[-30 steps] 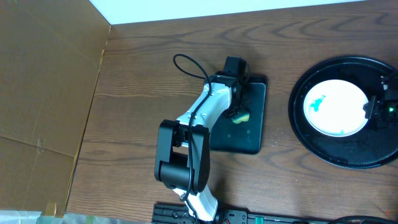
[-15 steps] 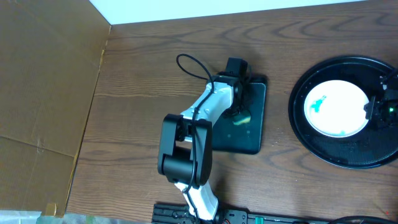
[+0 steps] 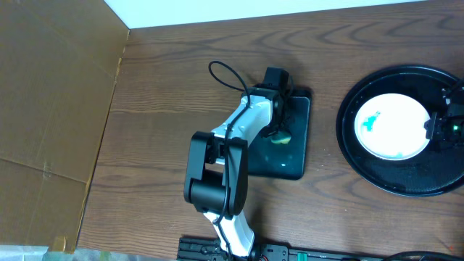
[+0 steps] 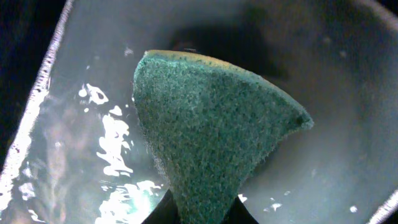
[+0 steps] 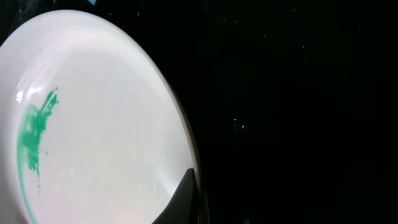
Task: Clean dirty plates on tray and stack at the side
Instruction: 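Dip and rub the sponge in the water tray with the left gripper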
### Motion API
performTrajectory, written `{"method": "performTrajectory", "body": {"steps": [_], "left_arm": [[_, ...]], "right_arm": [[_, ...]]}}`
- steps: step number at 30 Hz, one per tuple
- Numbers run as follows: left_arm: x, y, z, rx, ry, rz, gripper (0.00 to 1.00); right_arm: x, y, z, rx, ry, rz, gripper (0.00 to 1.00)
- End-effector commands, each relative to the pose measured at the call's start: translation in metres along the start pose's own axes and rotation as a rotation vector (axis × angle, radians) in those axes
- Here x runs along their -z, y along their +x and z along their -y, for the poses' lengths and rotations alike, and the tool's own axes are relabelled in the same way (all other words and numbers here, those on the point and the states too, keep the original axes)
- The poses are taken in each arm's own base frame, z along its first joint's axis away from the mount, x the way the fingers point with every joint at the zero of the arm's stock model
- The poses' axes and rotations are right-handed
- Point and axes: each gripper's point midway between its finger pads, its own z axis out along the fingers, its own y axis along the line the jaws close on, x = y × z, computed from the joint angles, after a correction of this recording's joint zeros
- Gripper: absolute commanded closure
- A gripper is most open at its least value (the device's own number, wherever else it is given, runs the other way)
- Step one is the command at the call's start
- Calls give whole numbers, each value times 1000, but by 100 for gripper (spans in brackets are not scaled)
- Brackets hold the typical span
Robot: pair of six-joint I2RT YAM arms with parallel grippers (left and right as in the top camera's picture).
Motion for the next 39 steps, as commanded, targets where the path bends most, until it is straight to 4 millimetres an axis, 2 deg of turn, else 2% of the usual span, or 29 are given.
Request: {"method": "performTrajectory", "body": {"steps": [1, 2, 3, 5, 9, 14, 17, 20, 24, 34, 39], "left_arm": [[21, -7, 0, -25, 24, 48, 83], [22, -8, 1, -29, 27, 52, 74], [24, -9, 1, -31, 30, 56, 59], [24, -9, 1, -40, 29, 57, 44], [24, -12, -3, -63, 4, 73, 37], [24, -13, -5, -62, -3, 78, 38], [23, -12, -5, -62, -4, 75, 48], [19, -11, -5, -64, -11, 66, 52], [10, -7, -7, -66, -25, 44, 63], [5, -4, -8, -68, -32, 29, 67], [-3, 4, -13, -71, -39, 19, 71]], "right_arm": [[-5, 4, 8, 19, 50, -15, 99], [-5, 4, 8, 19, 50, -15, 99], [-5, 4, 8, 19, 50, -14, 99], [-5, 4, 8, 19, 50, -15, 99], [-5, 4, 8, 19, 50, -15, 99], [-5, 4, 8, 19, 50, -15, 99], [-5, 4, 8, 19, 50, -15, 99], [-5, 4, 8, 19, 50, -15, 99], [-5, 4, 8, 19, 50, -15, 99], [-5, 4, 8, 19, 50, -15, 99], [-5, 4, 8, 19, 50, -15, 99]]}}
